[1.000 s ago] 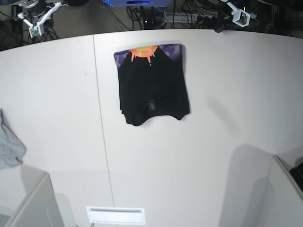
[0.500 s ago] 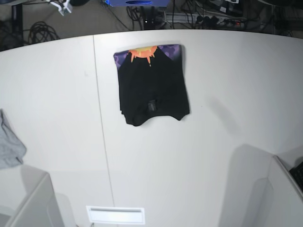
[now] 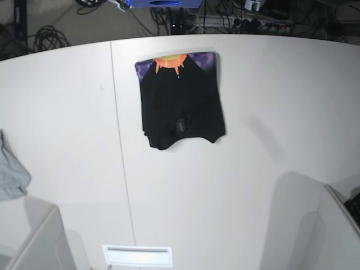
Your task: Fold the T-shirt properly
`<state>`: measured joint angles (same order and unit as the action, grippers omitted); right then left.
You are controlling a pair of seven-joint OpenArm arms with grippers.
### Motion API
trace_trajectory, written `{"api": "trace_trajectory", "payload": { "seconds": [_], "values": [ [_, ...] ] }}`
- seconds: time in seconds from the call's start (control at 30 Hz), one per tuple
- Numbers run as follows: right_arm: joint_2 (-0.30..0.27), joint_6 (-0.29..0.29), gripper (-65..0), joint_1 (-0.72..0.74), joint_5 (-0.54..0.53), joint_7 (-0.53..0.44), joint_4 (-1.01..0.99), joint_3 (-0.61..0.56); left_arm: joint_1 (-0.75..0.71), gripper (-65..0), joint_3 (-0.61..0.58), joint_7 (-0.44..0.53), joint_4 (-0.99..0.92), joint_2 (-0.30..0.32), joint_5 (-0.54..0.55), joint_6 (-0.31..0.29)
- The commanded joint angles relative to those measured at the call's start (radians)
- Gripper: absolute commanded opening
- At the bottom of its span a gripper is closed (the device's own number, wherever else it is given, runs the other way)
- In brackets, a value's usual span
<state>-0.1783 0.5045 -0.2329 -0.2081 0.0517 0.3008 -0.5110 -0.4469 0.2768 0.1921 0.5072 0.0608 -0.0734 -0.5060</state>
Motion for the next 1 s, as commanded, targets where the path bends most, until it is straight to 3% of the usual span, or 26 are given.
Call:
{"api": "trace_trajectory", "payload": {
  "seconds": [0.0,0.1,0.17,0.27,0.37,0.5,0.97],
  "values": [
    [0.009,-0.011,-65.0,0.019,0.0,-0.04,-0.053,-0.018,0.0,-65.0,-0.017,0.056,-0.078,0.0,-0.033,0.034],
    [0.05,-0.119,-65.0,0.043,0.0,-0.181,-0.156,-0.054,0.099,-65.0,-0.086,0.244,-0.327,0.0,-0.156,0.172],
    [0.055,-0.211,-65.0,0.037,-0.001,-0.234,-0.153,-0.05,0.168,-65.0,-0.113,0.301,-0.451,0.0,-0.207,0.221],
    [0.055,-0.347,-65.0,0.037,-0.001,-0.273,-0.153,-0.048,0.219,-65.0,-0.123,0.306,-0.48,0.0,-0.233,0.229],
    [0.053,-0.421,-65.0,0.037,-0.003,-0.301,-0.153,-0.047,0.225,-65.0,-0.13,0.306,-0.427,0.004,-0.234,0.229],
    [0.055,-0.455,-65.0,0.042,-0.006,-0.319,-0.153,-0.045,0.228,-65.0,-0.132,0.31,-0.385,0.004,-0.242,0.229],
    [0.086,-0.455,-65.0,0.039,-0.006,-0.319,-0.157,-0.045,0.251,-65.0,-0.121,0.307,-0.382,0.0,-0.233,0.229]
  ]
}}
